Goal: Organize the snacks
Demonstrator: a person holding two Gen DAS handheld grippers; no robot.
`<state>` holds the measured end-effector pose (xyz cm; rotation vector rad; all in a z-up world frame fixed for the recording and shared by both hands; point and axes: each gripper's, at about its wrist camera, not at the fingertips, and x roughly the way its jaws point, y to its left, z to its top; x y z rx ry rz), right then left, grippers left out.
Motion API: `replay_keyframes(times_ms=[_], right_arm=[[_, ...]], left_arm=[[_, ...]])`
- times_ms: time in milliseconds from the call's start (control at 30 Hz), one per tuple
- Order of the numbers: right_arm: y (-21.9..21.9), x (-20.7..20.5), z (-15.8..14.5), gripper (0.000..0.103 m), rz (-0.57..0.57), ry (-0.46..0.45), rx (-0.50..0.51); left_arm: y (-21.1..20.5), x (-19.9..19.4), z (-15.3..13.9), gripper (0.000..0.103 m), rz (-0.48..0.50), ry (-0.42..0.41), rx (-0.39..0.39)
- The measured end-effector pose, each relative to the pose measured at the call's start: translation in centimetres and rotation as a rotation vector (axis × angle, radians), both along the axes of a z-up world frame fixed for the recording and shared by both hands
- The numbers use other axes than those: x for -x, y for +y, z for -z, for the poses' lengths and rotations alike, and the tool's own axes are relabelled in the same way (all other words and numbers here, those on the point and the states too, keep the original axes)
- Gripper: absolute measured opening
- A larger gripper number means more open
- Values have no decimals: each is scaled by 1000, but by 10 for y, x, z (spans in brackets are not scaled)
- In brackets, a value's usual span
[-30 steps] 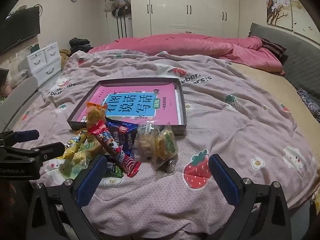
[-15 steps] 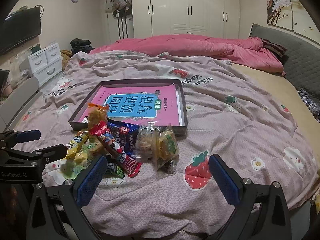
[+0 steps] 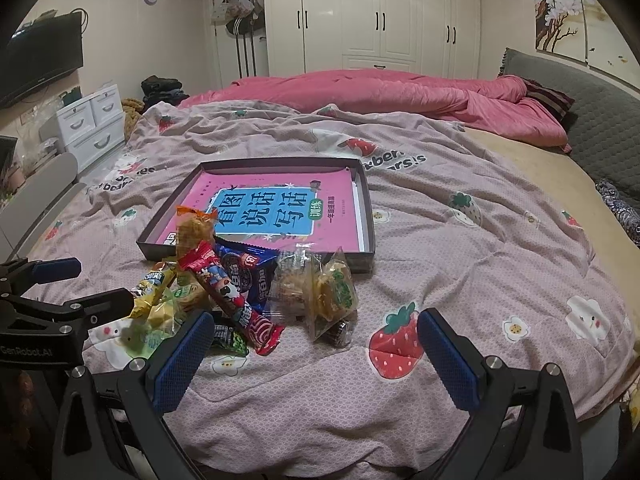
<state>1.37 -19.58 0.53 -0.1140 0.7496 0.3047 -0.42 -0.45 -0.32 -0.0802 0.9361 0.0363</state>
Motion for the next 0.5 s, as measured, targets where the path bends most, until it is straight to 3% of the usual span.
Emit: replay_keyframes(times_ms=[500], right_arm=[[-2,-2,-2,102,-5,-5,1]], left_arm=[[0,0,-1,101,4,-3,-2]])
